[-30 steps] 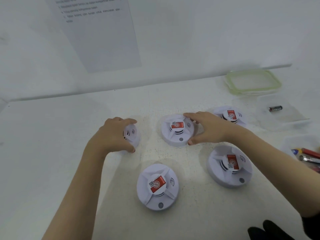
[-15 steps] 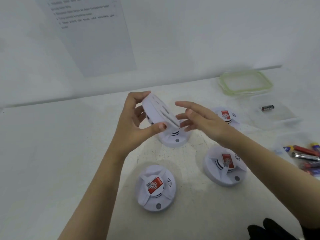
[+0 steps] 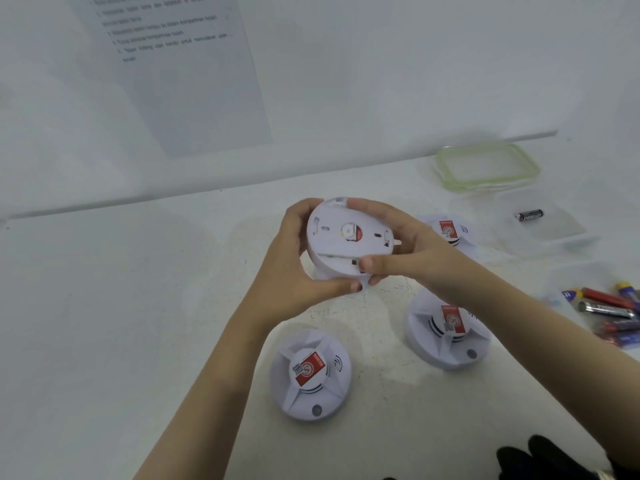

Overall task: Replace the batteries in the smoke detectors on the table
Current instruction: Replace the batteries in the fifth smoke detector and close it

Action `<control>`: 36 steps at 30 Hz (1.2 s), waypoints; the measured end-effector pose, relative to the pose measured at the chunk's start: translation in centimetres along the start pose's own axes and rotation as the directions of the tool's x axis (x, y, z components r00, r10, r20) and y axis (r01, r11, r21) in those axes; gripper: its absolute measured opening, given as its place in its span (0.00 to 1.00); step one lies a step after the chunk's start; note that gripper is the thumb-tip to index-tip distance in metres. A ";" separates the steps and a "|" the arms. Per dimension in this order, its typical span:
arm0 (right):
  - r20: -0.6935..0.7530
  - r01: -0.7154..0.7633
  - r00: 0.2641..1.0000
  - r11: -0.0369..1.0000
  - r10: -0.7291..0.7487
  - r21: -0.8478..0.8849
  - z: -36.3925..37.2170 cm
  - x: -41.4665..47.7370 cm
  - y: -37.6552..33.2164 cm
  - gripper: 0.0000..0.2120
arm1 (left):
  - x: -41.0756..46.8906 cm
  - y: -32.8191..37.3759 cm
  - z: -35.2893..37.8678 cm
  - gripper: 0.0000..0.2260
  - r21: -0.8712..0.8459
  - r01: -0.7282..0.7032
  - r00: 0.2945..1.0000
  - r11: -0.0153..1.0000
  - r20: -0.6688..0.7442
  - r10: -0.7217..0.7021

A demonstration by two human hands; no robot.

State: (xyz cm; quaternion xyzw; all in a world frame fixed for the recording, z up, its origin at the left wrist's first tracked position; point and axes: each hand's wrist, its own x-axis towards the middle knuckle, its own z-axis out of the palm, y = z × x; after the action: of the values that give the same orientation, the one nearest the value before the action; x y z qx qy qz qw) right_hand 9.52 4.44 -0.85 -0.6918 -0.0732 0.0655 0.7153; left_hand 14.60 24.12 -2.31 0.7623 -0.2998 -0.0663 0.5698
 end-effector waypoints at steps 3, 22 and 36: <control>0.012 0.013 1.000 1.000 -0.012 -0.019 0.5 0.0 -0.1 0.31 | -0.1 0.0 0.3 0.44 -0.029 0.051 0.999 0.998 0.015 -0.050; 0.264 0.010 0.964 0.996 0.012 -0.084 0.3 0.7 -1.5 0.33 | -1.4 1.0 -0.7 0.42 0.023 0.023 0.998 0.999 -0.052 -0.022; 0.314 -0.021 0.946 0.983 0.079 -0.184 0.2 1.1 -2.7 0.34 | -1.6 1.1 -0.9 0.43 0.053 0.007 0.999 0.999 -0.040 -0.005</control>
State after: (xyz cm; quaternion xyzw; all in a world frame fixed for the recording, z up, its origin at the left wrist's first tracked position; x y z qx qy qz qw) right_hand 10.55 4.75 1.84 -0.7348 -0.1761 0.1881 0.6274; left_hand 13.28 25.58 -1.37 0.7793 -0.2877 -0.0451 0.5549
